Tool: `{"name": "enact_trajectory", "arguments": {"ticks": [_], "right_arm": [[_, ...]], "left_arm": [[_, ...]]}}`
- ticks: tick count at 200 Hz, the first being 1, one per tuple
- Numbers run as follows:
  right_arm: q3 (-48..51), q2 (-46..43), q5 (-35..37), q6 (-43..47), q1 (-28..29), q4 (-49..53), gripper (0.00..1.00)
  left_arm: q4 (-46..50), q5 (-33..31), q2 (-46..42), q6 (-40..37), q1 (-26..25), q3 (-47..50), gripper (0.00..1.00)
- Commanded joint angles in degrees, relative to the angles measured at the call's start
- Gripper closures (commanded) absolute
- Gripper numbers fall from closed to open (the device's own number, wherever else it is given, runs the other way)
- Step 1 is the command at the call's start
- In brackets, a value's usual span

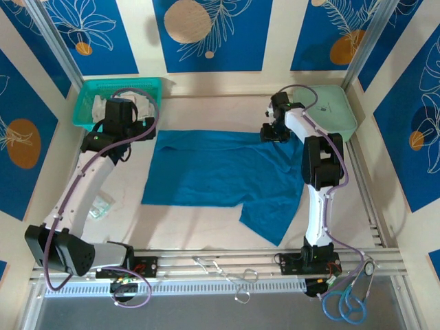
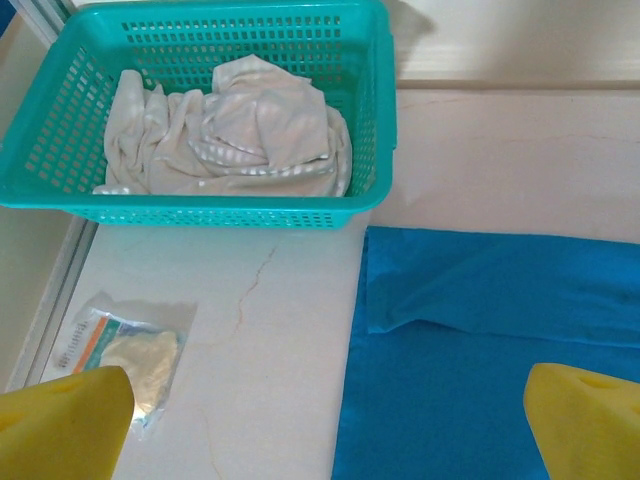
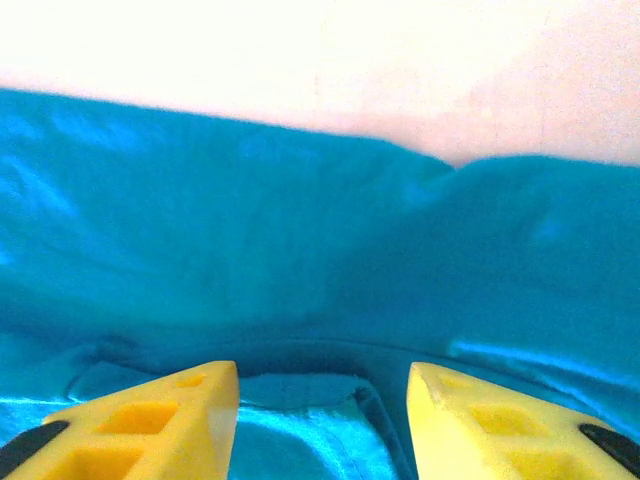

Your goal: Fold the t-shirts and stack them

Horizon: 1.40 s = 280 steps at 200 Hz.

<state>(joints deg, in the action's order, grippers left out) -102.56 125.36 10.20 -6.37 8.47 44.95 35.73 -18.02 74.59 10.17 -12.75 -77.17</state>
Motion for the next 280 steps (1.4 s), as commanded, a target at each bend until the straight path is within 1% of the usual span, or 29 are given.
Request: {"name": "enact_trajectory", "arguments": {"ticks": [1, 16, 38, 161, 187, 210, 280], "right_arm": [[-1.44, 0.78, -2.88, 1.19, -0.43, 0.62, 0.56], [-1.12, 0.64, -3.66, 1.27, -0.44, 0.75, 0.6], [0.0, -0.02, -4.44, 0.93, -0.39, 0.69, 0.62], [1.47, -0.47, -3.52, 0.24, -0.84, 1.1, 0.61], [1.37, -0.05, -3.84, -0.02, -1.23, 1.04, 0.58], [1.47, 0.07, -4.96, -0.13, -1.26, 1.1, 0.58], [2.1, -0.57, -10.58, -0.93, -2.28, 1.61, 0.71]], "left_arm": [[1.36, 1.21, -1.35, 0.56, 0.28, 0.26, 0.01], [1.36, 1.49, -1.27, 0.72, 0.29, 0.17, 0.0], [1.36, 1.95, -1.39, 0.89, 0.33, 0.26, 0.01], [1.62, 2.09, -2.4, 0.68, 0.28, 0.79, 0.01], [1.54, 2.29, -2.27, 0.85, 0.32, 0.79, 0.01], [1.47, 2.47, -2.17, 0.84, 0.33, 0.69, 0.0], [1.36, 2.91, -1.84, 0.98, 0.28, 0.61, 0.0]]}}
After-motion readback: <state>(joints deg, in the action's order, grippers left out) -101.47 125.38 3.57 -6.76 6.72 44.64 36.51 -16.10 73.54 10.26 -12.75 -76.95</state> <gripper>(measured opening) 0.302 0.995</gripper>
